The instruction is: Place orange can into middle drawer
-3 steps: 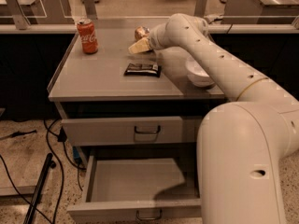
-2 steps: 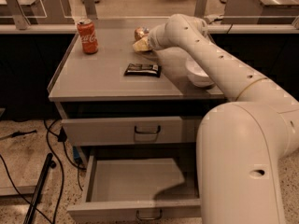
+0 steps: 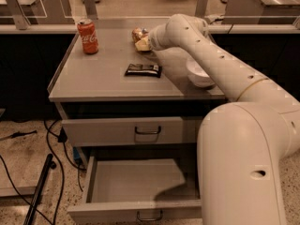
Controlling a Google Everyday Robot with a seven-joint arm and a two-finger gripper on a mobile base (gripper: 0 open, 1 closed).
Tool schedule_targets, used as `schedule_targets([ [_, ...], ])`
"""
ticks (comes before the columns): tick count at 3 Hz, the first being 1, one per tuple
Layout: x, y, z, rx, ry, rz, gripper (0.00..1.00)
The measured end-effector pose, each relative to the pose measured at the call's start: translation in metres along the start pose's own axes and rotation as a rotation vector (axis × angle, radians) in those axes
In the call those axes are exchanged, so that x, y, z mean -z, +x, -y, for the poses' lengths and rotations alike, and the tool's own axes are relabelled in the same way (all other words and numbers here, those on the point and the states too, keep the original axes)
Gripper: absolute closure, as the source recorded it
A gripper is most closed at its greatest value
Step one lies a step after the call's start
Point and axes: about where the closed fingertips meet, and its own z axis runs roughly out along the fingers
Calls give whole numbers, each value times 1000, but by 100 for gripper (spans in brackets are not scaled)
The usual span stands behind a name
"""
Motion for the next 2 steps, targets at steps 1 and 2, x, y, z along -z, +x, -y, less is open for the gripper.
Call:
schedule_targets([
  [1,14,-9,-3,26,-44,17,100],
  [2,33,-18,-3,77,-90,22,100],
])
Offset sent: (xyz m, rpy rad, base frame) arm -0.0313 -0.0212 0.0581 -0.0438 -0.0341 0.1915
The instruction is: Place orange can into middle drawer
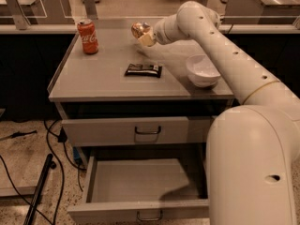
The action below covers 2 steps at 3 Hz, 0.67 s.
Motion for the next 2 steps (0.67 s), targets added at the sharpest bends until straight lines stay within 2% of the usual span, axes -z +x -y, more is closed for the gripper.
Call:
schedule_targets([
  [1,40,-16,2,62,-70,16,100],
  [2,91,-34,-4,133,-164,36,100],
])
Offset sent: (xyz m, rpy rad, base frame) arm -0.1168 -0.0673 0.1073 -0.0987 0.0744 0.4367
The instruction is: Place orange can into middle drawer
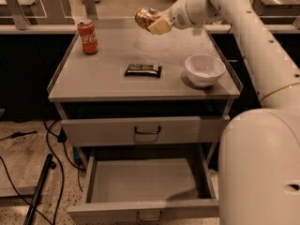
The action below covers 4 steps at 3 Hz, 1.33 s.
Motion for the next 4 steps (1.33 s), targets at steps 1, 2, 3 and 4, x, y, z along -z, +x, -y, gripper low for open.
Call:
schedule_targets([
  [1,55,-16,-16,4,-98,19,100],
  [2,57,-9,-35,4,-178,-14,100],
  [3,57,-9,-35,4,-178,-14,100],
  [4,64,-8,-46,-12,-209,-15,100],
])
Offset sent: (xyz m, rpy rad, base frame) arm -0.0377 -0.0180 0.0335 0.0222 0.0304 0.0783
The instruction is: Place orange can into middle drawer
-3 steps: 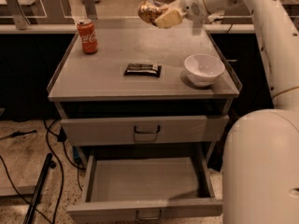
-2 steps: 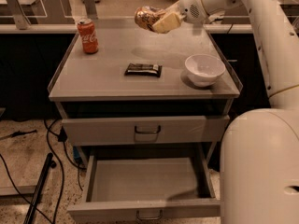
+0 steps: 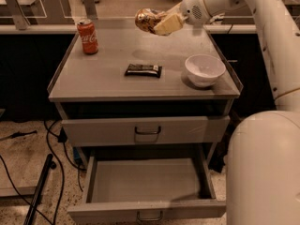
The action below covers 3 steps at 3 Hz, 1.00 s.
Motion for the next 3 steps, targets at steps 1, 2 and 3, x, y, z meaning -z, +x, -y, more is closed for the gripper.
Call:
schedule_targets([
  [1,21,0,-20,-12,-31,16,100],
  [2,53,1,-51,-27,-46,44,100],
  [3,90,2,-92,-34,-46,85,100],
])
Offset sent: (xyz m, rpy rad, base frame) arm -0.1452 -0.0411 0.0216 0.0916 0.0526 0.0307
